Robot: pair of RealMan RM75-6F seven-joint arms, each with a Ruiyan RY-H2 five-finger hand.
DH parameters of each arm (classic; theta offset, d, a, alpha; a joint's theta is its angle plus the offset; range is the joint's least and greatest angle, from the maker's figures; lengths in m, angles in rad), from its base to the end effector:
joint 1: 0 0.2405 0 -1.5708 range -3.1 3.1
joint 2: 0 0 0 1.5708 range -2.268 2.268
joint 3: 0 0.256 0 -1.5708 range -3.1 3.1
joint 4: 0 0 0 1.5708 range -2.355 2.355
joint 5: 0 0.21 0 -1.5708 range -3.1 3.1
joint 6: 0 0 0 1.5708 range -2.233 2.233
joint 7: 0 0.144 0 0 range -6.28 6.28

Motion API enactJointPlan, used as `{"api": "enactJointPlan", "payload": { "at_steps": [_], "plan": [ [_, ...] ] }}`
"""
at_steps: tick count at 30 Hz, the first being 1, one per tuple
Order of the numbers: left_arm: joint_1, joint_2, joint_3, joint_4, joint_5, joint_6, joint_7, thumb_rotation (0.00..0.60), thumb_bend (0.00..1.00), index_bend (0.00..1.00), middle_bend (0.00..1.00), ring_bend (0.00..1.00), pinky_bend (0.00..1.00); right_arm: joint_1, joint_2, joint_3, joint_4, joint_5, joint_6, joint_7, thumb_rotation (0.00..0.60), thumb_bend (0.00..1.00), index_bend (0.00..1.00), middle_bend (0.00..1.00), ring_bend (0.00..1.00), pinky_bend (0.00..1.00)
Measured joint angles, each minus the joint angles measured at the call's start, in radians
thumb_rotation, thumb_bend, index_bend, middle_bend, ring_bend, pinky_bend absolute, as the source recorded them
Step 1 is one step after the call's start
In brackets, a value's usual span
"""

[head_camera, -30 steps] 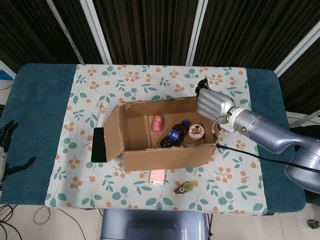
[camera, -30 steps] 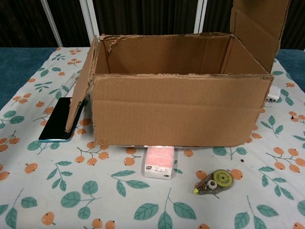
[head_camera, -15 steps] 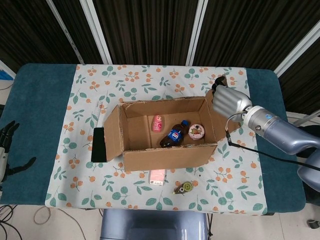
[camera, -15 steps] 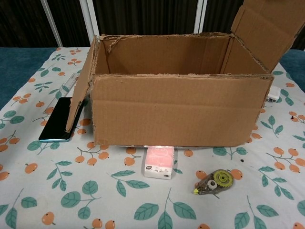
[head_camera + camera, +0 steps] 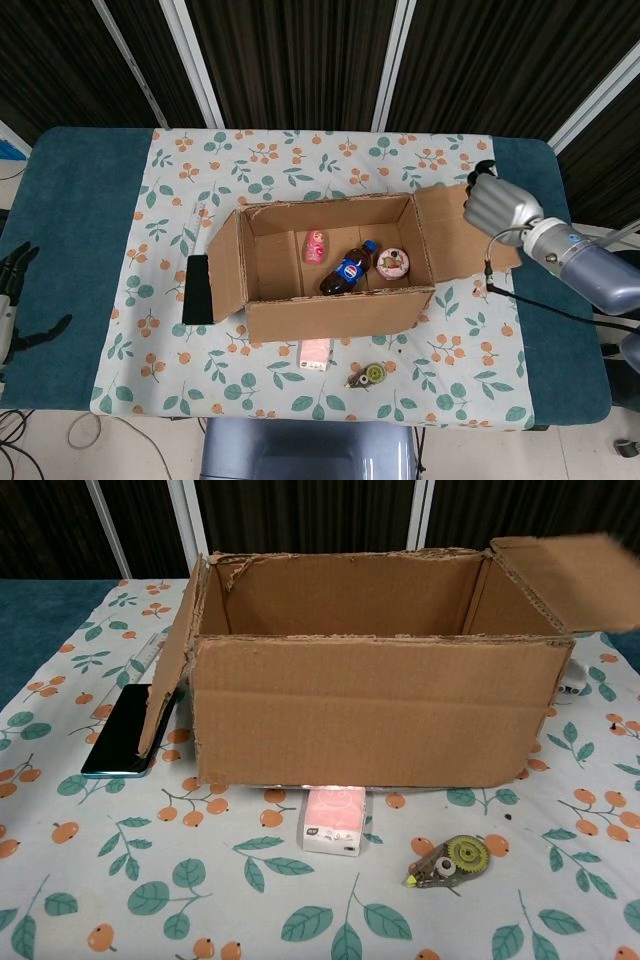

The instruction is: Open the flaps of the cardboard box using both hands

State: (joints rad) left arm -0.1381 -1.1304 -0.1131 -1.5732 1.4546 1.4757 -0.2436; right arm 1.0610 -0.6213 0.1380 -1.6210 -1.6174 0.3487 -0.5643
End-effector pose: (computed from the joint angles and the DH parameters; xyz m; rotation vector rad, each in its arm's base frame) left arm -0.3079 0.2111 0.1699 -1.2633 -1.0121 -1.1336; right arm -0.1161 -0.4046 0.2379 2.1398 0.3743 -0.0932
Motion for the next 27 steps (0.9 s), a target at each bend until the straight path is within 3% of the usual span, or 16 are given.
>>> {"api": "enactJointPlan", "payload": {
  "at_steps": [3,7,11,15,20,23,27],
  "plan": [
    [-0.001,0.0,0.001,0.0,0.0,-0.002,0.004,0.6,0.18,0.0,0.0,0.0,0.06,-0.026,-0.003,-0.005,0.011,0.025,0.014,-0.014,0.6,0.95,0.34,0.31,0.24,0.28],
    [-0.001,-0.002,0.0,0.0,-0.003,-0.002,0.009,0.6,0.18,0.0,0.0,0.0,0.06,-0.061,-0.007,-0.001,0.015,0.067,0.063,-0.019,0.6,0.77,0.27,0.27,0.22,0.28],
    [0.0,-0.002,0.0,0.001,-0.009,-0.003,0.022,0.6,0.18,0.0,0.0,0.0,0.06,-0.116,-0.014,0.009,0.004,0.137,0.156,-0.012,0.6,0.7,0.26,0.27,0.22,0.28],
    [0.002,-0.001,-0.003,-0.008,-0.034,-0.008,0.069,0.6,0.16,0.0,0.0,0.0,0.06,-0.206,-0.033,0.019,-0.037,0.223,0.317,0.006,0.6,0.56,0.2,0.2,0.19,0.27],
    [0.009,0.008,-0.005,-0.038,-0.064,-0.008,0.156,0.6,0.11,0.0,0.0,0.0,0.05,-0.353,-0.081,0.021,-0.113,0.313,0.571,0.052,0.6,0.22,0.02,0.04,0.07,0.25],
    [0.016,0.015,-0.001,-0.056,-0.063,0.003,0.196,0.6,0.09,0.0,0.0,0.0,0.04,-0.472,-0.126,0.016,-0.176,0.375,0.73,0.12,0.6,0.11,0.0,0.0,0.01,0.23],
    [0.036,0.02,0.017,-0.058,-0.051,0.027,0.241,0.6,0.07,0.0,0.0,0.0,0.03,-0.62,-0.191,-0.003,-0.246,0.431,0.887,0.262,0.6,0.07,0.0,0.0,0.0,0.22]
  ]
}}
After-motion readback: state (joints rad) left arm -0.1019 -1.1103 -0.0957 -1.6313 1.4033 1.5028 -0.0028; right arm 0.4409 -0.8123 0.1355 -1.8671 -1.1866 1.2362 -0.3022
